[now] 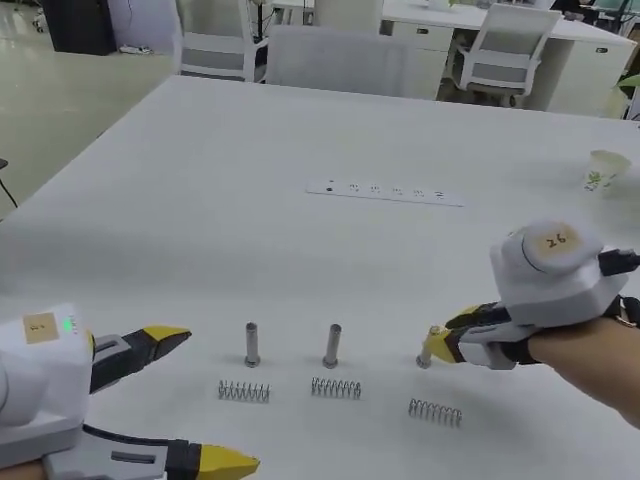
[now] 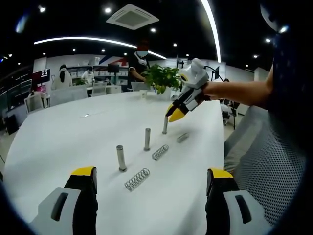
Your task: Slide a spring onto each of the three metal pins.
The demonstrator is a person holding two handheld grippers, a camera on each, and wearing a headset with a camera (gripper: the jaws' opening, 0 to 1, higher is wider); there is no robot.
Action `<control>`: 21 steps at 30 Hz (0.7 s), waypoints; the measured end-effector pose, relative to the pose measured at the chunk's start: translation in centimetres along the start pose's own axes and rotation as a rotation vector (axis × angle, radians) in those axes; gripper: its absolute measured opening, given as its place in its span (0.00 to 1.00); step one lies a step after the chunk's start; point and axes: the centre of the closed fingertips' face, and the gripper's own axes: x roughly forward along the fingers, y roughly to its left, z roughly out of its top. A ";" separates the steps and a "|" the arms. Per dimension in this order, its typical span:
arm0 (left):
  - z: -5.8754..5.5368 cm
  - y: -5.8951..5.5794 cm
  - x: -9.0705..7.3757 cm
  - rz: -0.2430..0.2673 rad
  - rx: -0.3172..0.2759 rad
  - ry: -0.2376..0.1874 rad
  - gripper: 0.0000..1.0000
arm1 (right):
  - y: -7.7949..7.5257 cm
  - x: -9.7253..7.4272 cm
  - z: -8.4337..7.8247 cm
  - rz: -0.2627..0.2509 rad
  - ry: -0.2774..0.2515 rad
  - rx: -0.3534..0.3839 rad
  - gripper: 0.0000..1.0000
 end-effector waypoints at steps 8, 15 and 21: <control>0.0 0.0 0.0 -0.002 -0.002 -0.001 0.90 | 0.1 -0.9 -0.8 -0.006 0.006 -0.010 0.21; 0.0 -0.1 0.0 -0.005 -0.002 -0.001 0.90 | 0.4 -1.7 -1.6 -0.004 0.018 -0.028 0.21; 0.0 -0.2 0.0 -0.008 0.000 -0.001 0.90 | 1.1 -2.1 -2.3 0.007 0.029 -0.040 0.21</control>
